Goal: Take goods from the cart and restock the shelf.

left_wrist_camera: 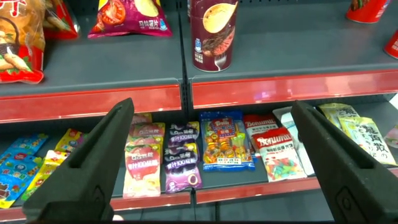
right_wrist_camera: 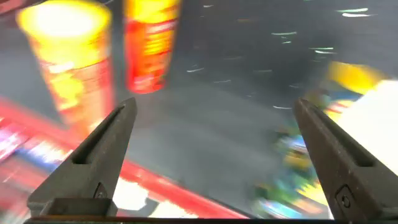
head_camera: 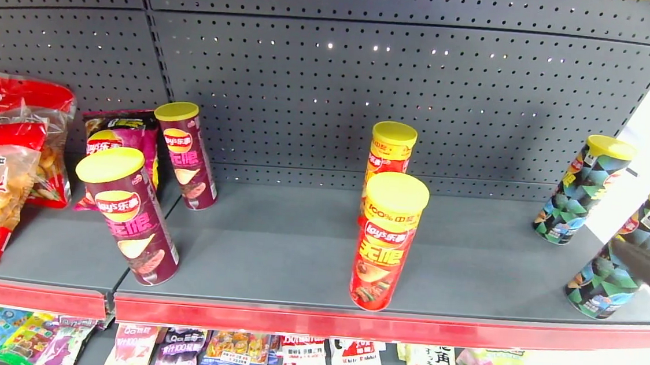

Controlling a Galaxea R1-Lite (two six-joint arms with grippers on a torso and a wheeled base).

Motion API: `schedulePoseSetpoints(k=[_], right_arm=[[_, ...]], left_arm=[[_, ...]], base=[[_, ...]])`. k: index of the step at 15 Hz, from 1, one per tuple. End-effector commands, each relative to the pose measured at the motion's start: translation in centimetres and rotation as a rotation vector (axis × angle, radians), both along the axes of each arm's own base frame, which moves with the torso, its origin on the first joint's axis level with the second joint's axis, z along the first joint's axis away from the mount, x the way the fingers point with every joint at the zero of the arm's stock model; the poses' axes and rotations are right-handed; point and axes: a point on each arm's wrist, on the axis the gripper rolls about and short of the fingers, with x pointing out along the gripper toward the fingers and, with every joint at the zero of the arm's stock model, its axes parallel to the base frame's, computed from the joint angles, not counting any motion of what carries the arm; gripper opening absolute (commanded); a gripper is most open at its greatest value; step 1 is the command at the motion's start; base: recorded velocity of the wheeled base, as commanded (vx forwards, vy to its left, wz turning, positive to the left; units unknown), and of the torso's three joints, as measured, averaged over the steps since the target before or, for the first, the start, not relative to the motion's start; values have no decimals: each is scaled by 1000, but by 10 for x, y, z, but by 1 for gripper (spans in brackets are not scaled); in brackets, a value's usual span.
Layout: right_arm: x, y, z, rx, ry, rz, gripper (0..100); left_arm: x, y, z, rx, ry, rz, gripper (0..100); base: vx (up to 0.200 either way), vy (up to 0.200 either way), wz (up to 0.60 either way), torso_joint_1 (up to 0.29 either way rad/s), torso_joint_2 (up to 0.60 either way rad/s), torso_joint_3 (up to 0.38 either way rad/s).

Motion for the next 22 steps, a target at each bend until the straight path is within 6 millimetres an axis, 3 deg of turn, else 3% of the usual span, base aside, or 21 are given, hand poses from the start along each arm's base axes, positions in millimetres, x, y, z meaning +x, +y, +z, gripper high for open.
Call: schedulePoseSetpoints(k=[1,3,5,9,13,15,17,20,22], right_arm=[[-39,-36,0,36,-65,-283,100],[-77,-48,-29,50,114,-465,100],[-108,-50,-52,77,192,-480,100],[-134,-53,-113,143,145,-588,100],[-122,-51,-151,209,183,-511,100],[-108,-43,-164,258,135,-179,100],[-104,-40,-166,244,93,-64,100],[-107,-41,-177,311,-19,-229,100],[-107,-42,-177,305,-21,-243,100]], left_arm=[[0,0,0,-3,2,-8,100],[0,-1,0,-19,6,-33,100],[0,-1,0,-23,4,-34,100],[0,-1,0,-47,7,-32,100],[0,-1,0,-47,8,-49,100],[0,-1,0,-49,6,-51,100],[0,-1,0,-49,6,-49,100],[1,-1,-3,-42,16,-41,100],[1,-1,-5,-2,20,-51,100]], base=[[0,0,0,0,0,0],[0,0,0,0,0,0],[0,0,0,0,0,0],[0,0,0,0,0,0],[0,0,0,0,0,0],[0,0,0,0,0,0],[0,0,0,0,0,0],[0,0,0,0,0,0],[0,0,0,0,0,0]])
